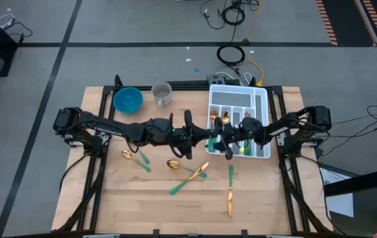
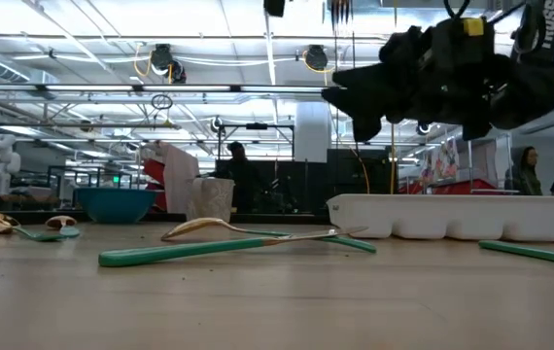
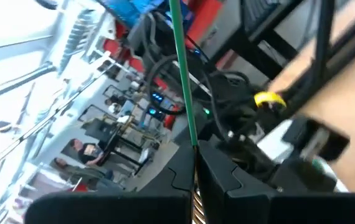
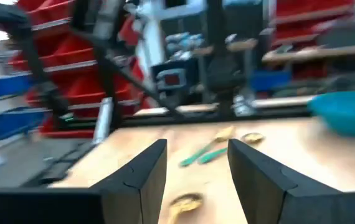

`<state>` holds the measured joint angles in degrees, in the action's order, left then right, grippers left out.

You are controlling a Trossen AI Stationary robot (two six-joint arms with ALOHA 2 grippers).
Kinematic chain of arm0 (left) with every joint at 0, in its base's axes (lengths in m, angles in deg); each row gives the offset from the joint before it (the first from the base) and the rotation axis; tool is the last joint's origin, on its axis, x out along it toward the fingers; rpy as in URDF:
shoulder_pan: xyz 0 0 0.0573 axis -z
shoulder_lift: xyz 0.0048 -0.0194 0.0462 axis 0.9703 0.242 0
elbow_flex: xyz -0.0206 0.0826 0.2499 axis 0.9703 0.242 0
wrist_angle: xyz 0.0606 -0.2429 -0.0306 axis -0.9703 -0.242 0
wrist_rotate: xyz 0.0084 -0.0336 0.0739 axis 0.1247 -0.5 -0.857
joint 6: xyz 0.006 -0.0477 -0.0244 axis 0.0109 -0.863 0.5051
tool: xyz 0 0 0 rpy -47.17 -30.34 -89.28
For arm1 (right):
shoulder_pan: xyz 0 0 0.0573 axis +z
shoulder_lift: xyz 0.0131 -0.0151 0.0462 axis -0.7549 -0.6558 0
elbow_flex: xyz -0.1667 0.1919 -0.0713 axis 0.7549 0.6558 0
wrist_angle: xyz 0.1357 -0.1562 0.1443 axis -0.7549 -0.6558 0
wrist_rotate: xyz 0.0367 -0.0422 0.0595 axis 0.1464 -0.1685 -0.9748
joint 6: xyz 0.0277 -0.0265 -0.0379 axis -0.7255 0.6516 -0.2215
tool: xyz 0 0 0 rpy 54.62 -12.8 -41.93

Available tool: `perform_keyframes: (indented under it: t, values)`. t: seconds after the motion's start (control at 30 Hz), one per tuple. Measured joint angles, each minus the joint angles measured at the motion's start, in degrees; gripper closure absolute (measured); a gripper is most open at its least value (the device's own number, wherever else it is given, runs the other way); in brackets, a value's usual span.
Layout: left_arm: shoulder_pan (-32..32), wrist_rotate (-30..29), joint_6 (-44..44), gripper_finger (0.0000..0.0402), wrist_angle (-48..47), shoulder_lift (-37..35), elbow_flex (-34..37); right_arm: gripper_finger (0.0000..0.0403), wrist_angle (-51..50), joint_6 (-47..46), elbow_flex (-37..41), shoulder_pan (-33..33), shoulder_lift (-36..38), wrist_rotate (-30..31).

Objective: Sort silverware
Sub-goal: Put the green fork into the white silverware organizer

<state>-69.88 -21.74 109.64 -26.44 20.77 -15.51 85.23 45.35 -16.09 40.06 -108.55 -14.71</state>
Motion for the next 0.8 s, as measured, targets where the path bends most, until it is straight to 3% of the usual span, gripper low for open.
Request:
perform_keyframes:
  t: [0.13, 0.33, 0.63, 0.8]
  values:
    - [0.7, -2.9, -5.3, 0.0391, 6.9, 0.0, 0.0, 0.0238, 12.7, 2.4, 2.9, 0.0, 0.0, 3.0]
    - [0.7, -8.1, -15.6, 0.0391, 16.0, 0.0, 0.0, 0.0238, 12.7, 7.7, 3.5, 1.9, 3.7, 5.5]
    - [1.0, -4.1, -23.9, 0.0391, 21.2, -0.1, 0.0, 0.0238, 12.8, 18.1, 0.1, 3.1, 9.9, 6.5]
    - [1.5, -3.4, -23.9, 0.0391, 24.2, -0.1, 0.0, 0.0238, 12.9, 18.9, -3.0, 3.1, 13.2, 2.0]
